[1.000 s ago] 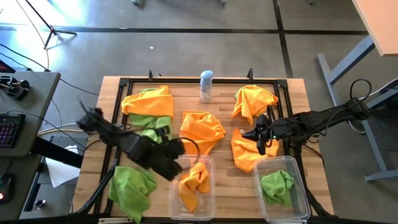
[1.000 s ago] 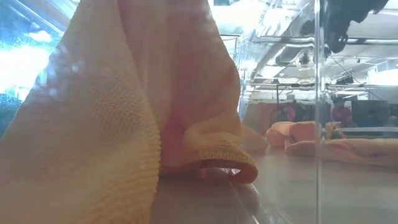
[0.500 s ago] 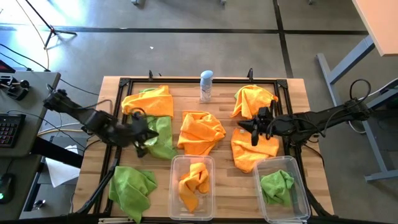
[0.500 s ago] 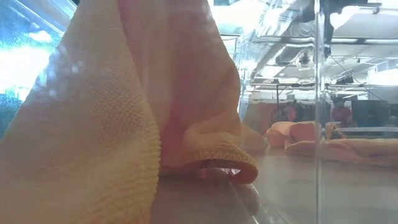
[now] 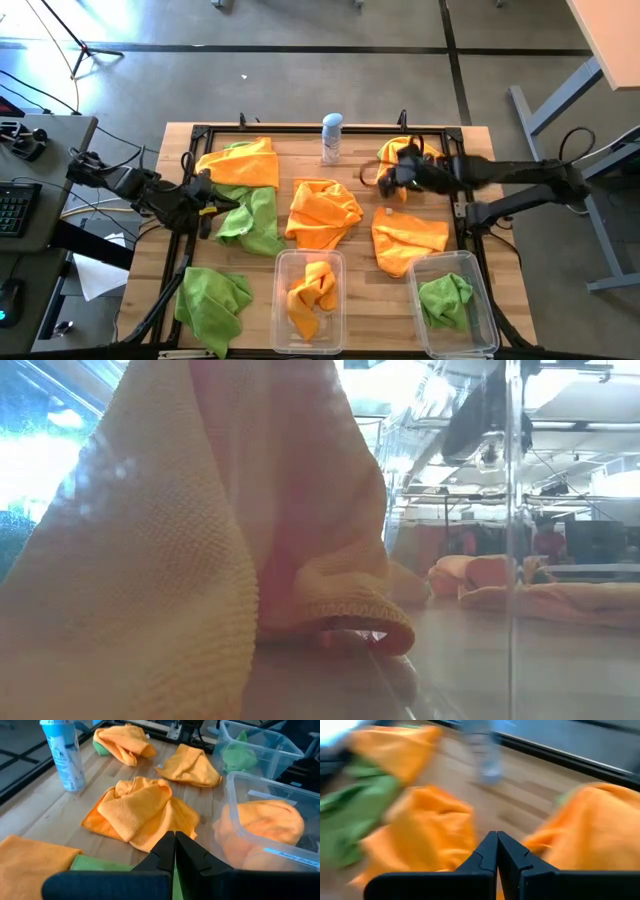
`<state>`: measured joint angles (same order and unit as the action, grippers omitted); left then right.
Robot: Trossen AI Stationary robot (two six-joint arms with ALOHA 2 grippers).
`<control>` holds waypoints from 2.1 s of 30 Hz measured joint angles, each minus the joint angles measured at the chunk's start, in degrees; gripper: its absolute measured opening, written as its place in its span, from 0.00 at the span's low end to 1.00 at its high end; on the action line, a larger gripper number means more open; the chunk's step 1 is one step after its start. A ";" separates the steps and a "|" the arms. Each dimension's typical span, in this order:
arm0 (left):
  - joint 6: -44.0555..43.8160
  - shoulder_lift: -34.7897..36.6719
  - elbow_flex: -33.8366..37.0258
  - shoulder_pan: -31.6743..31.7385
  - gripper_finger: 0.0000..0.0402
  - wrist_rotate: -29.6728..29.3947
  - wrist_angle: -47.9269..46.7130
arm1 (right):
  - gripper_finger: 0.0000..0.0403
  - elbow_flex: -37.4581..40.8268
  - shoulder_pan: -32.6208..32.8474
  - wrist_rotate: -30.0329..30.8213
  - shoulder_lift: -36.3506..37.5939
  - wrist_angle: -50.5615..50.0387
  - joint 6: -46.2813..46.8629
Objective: Sort microfiber towel by color & place in baskets
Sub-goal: Put the yellow towel into the left transparent bin
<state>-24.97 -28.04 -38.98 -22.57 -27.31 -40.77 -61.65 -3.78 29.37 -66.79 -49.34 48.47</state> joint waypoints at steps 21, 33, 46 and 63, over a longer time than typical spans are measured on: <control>2.69 0.60 0.02 0.92 0.00 0.24 -0.07 | 0.38 -6.95 -19.97 -12.84 -20.38 -9.94 7.14; 2.71 0.60 0.02 0.90 0.00 0.22 -1.64 | 0.42 -6.91 -20.73 -8.49 -32.01 -11.88 10.08; 2.60 0.58 0.02 0.90 0.00 -0.14 -1.57 | 0.04 -6.86 -20.03 -10.22 -33.08 -13.19 6.97; 2.62 0.58 0.02 0.90 0.04 -10.33 -1.29 | 0.01 -6.86 -5.40 11.46 0.85 -14.00 18.63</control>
<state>-22.35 -27.46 -38.96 -21.67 -37.64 -42.06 -68.51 -9.18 40.83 -65.94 -63.33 67.11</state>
